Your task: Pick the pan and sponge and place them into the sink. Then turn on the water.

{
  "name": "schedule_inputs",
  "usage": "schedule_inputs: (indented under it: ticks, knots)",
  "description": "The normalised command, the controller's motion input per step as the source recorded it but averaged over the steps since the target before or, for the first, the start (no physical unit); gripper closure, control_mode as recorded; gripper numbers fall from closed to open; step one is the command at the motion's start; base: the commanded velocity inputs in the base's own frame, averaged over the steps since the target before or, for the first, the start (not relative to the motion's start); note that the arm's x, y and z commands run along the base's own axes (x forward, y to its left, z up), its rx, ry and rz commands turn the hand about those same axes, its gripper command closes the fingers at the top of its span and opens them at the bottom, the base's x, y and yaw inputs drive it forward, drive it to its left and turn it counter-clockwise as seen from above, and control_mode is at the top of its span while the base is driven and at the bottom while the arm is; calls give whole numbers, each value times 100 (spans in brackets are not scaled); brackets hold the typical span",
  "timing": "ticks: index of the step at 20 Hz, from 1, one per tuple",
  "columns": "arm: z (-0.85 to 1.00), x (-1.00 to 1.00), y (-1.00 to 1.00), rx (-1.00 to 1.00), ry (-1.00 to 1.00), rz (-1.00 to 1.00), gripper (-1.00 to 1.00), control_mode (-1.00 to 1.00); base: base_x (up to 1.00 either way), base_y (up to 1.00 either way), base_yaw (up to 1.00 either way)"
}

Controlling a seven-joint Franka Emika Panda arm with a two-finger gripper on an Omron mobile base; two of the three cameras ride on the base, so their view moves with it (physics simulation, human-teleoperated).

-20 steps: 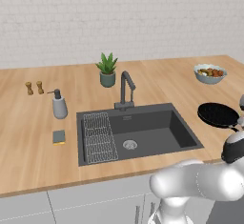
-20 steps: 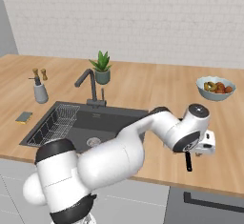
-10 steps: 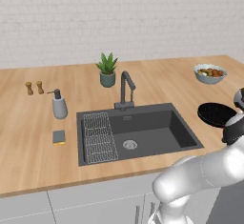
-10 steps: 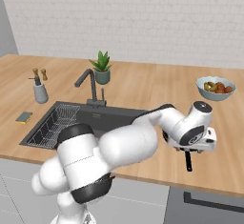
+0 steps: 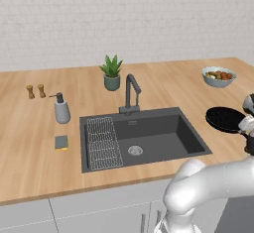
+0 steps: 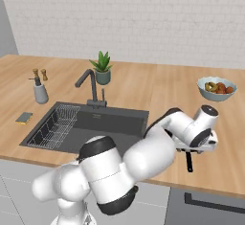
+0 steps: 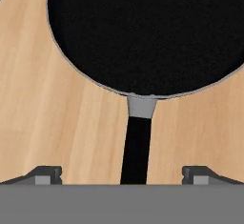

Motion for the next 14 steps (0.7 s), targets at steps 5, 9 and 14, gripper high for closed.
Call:
schedule_inputs:
  ticks: [5,9,14]
  knots:
    - [-17,8,-24,1,1,1,-100,-100,0,0,0]
    - [-21,6,-23,0,0,0,-100,-100,0,0,0]
    - [-28,20,-2,0,0,0,-100,-100,0,0,0]
